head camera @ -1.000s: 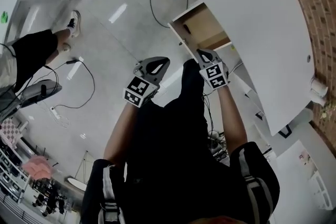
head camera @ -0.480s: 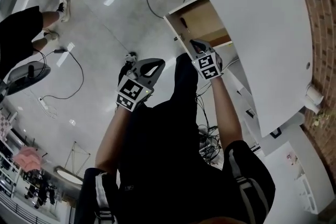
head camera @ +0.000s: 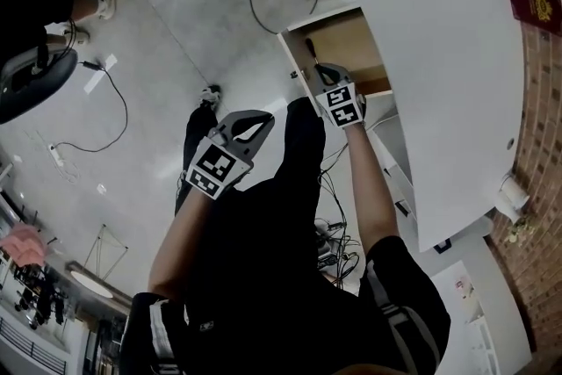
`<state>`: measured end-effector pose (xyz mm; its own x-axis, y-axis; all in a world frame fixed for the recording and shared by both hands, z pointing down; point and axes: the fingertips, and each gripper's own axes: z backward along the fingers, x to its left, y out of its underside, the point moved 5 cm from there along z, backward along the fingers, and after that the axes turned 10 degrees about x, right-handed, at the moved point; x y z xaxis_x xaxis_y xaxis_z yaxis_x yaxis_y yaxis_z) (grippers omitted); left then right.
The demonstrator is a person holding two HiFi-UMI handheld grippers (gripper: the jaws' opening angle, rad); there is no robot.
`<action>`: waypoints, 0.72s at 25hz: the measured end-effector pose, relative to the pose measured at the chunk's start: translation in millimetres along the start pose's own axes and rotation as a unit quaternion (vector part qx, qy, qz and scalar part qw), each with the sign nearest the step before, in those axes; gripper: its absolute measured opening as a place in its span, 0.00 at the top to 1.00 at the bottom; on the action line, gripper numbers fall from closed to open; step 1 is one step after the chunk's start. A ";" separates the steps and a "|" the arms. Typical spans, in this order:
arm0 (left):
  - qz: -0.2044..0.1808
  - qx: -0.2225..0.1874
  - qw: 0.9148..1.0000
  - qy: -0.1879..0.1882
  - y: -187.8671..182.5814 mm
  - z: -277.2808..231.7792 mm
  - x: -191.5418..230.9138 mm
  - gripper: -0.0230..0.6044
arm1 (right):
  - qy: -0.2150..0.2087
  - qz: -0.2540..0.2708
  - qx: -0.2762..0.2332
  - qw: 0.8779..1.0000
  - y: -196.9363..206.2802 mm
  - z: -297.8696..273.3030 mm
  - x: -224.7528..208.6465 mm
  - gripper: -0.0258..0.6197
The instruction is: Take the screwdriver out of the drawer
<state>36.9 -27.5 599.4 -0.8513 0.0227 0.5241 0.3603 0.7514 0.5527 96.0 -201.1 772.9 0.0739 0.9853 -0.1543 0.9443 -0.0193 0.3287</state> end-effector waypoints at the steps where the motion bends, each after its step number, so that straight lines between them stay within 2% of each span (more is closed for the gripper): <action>1: 0.003 -0.001 1.000 -0.001 2.1 -0.4 1.7 0.93 | -0.002 -0.001 0.005 1.000 1.2 -7.0 -2.0 0.87; 10: 0.043 -0.026 0.998 -0.023 10.4 -9.0 22.6 0.93 | -0.016 -0.010 0.042 0.999 7.8 -69.4 -20.3 0.87; 15: 0.033 -0.027 0.999 -0.020 13.5 -14.4 21.8 0.93 | -0.025 -0.017 0.060 0.998 15.7 -101.8 -34.9 0.87; 18: 0.037 -0.026 0.999 -0.020 17.6 -12.4 23.9 0.93 | -0.025 -0.015 0.073 0.997 21.0 -118.9 -39.0 0.84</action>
<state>27.6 -21.9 629.7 -0.8356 0.1035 0.5395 0.4415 0.7109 0.5474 74.9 -219.7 896.6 0.0578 0.9760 -0.2101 0.9827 -0.0186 0.1841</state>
